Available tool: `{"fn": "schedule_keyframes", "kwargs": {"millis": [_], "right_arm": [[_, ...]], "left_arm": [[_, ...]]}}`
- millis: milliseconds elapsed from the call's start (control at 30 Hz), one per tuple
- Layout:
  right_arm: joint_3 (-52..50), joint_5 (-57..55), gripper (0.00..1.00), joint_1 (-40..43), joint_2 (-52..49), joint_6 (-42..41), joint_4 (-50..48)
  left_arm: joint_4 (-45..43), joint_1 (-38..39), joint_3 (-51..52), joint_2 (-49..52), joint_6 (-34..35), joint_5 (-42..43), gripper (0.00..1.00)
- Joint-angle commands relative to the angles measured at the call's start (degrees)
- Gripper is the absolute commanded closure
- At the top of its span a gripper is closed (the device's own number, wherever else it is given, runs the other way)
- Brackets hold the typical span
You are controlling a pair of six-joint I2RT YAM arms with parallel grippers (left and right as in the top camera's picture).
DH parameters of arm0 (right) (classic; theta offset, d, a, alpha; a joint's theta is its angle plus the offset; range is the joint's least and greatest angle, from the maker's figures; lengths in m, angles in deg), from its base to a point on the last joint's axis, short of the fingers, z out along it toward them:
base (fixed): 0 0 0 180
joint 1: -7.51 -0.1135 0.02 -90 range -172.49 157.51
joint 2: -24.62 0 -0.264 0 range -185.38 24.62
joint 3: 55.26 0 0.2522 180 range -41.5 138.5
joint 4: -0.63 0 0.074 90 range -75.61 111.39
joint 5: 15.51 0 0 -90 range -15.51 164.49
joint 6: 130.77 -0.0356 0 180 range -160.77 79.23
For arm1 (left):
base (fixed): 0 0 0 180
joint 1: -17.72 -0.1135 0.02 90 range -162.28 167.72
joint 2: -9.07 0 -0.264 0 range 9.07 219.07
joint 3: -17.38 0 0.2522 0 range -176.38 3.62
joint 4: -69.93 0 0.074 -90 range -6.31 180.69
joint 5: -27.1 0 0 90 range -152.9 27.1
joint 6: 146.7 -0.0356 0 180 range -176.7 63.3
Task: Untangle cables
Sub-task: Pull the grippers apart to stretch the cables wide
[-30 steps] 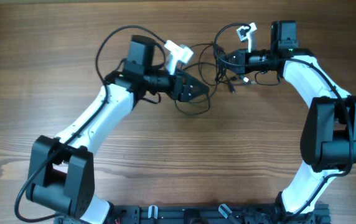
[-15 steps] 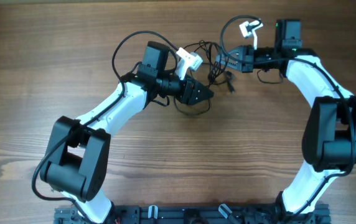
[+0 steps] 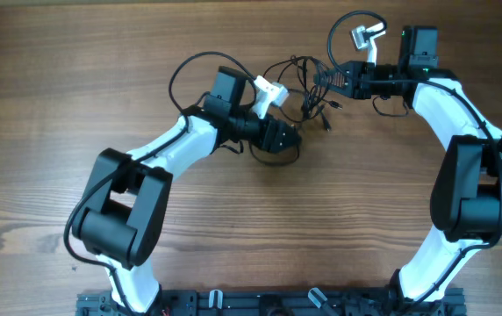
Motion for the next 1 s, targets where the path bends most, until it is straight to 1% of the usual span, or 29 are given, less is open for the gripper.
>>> {"fn": "schedule_keyframes", "kwargs": {"millis": [0,33,67,133,167,200,233,333,367,400,500,567,633,733,833,900,967], "right_arm": [[0.24,2.91,0.95,0.11,-0.94,-0.48,-0.33],[0.24,2.91,0.95,0.11,-0.94,-0.63,-0.37],[0.24,2.91,0.95,0.11,-0.94,-0.66,-0.37],[0.24,2.12,0.96,0.13,-0.94,-1.16,-0.50],[0.24,0.02,0.95,0.13,-0.94,-2.62,-0.46],[0.24,-3.72,0.95,0.13,-0.94,-4.20,-0.09],[0.24,-8.02,0.95,0.17,-0.94,-5.22,0.76],[0.24,-24.33,0.95,0.35,-0.94,-6.43,7.69],[0.24,-32.63,0.95,0.33,-0.94,-6.47,11.52],[0.24,-38.66,0.95,0.33,-0.94,-7.82,13.75],[0.24,-58.66,0.95,0.33,-0.94,-15.56,21.29],[0.24,-68.91,0.96,0.35,-0.94,-20.41,25.66],[0.24,-73.66,0.95,0.35,-0.94,-21.22,28.15],[0.24,-84.89,0.96,0.96,-0.94,-26.47,31.61],[0.24,-89.02,0.96,4.79,-0.94,-27.23,33.75],[0.24,-89.39,0.96,7.91,-0.94,-27.15,34.67],[0.24,-89.37,0.96,11.91,-0.94,-26.38,35.23]], "left_arm": [[-1.11,0.83,-0.63,2.14,-0.74,0.68,0.48],[-1.44,0.83,-0.63,2.36,-0.70,0.50,0.55],[-1.70,0.83,-0.63,2.36,-0.72,0.44,0.95],[-3.04,0.63,-0.66,2.32,0.50,0.26,0.96],[-4.63,-0.13,-0.70,2.03,3.32,0.31,0.96],[-6.43,-1.81,-0.70,1.16,6.23,0.33,0.96],[-7.08,-4.74,-0.70,-1.25,7.30,0.35,0.96],[-5.62,-12.52,-0.70,-9.46,7.28,0.35,0.96],[-4.74,-15.47,-0.70,-13.09,7.28,0.37,0.96],[-3.80,-17.53,-0.70,-16.09,7.23,0.35,0.96],[-0.70,-21.11,-0.70,-23.19,6.60,0.31,0.96],[-0.07,-21.33,-0.70,-24.39,6.45,0.24,0.96],[0.24,-21.31,-0.68,-24.35,6.36,0.24,0.96],[0.39,-21.57,-0.68,-24.37,5.31,0.07,0.96],[0.59,-24.72,-0.68,-24.37,5.33,0.09,0.96],[1.05,-27.21,-0.70,-24.37,5.33,0.11,0.96],[1.64,-32.48,-0.70,-24.37,5.35,0.13,0.96]]}}
